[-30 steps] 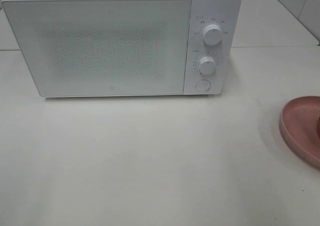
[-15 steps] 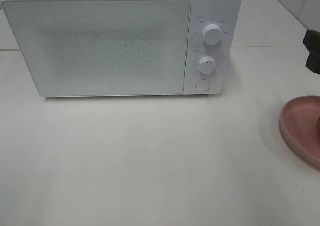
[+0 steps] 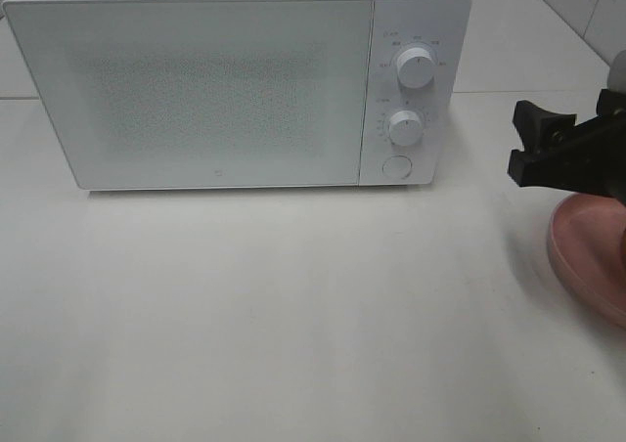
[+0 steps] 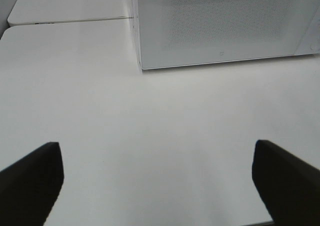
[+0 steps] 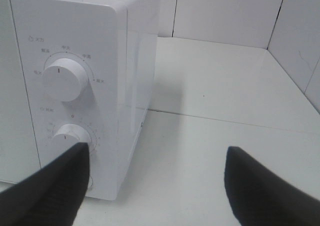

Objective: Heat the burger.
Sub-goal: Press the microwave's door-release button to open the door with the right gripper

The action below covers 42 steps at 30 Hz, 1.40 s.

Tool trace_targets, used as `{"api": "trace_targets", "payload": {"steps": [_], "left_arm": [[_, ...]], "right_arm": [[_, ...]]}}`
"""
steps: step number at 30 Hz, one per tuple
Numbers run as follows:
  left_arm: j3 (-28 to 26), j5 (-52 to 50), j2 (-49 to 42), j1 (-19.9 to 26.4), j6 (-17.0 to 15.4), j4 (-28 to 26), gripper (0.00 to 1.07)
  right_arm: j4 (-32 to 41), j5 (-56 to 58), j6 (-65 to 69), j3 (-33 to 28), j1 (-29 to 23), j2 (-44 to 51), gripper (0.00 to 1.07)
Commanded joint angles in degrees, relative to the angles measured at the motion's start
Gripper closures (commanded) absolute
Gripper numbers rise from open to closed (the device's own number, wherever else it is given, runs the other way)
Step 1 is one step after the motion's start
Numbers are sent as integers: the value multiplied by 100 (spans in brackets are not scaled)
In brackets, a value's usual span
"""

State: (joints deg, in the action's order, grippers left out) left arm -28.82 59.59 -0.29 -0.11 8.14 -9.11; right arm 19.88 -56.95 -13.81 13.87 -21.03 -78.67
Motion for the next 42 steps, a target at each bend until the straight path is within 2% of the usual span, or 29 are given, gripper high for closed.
{"api": "trace_targets", "payload": {"steps": [1,2,3,8,11,13,21,26,37,42], "left_arm": [[11,-11,-160,6,-6,-29,12],[11,-11,-160,6,-6,-29,12],[11,-11,-160,6,-6,-29,12],[11,-11,-160,6,-6,-29,12],[11,-11,-160,6,-6,-29,12],[11,-11,-160,6,-6,-29,12],[11,-11,-160,6,-6,-29,12],[11,-11,-160,6,-6,-29,12],[11,-11,-160,6,-6,-29,12],[11,-11,-160,6,-6,-29,12]], "right_arm": [[762,-407,-315,-6,-481,-206,34],[1163,-584,-395,-6,-768,-350,34],[1163,-584,-395,-6,-768,-350,34],[1971,-1106,-430,0,-1518,-733,34],[2120,-1152,-430,17,-1650,-802,34],[2584,-1272,-527,138,-2057,-1077,34],[3254,-1364,-573,544,-2664,-1547,34],[3317,-1318,-573,791,-2905,-1799,34],[3295,-922,-470,1060,-2916,-2023,35],[3295,-584,464,1060,-2916,-2023,40]]}}
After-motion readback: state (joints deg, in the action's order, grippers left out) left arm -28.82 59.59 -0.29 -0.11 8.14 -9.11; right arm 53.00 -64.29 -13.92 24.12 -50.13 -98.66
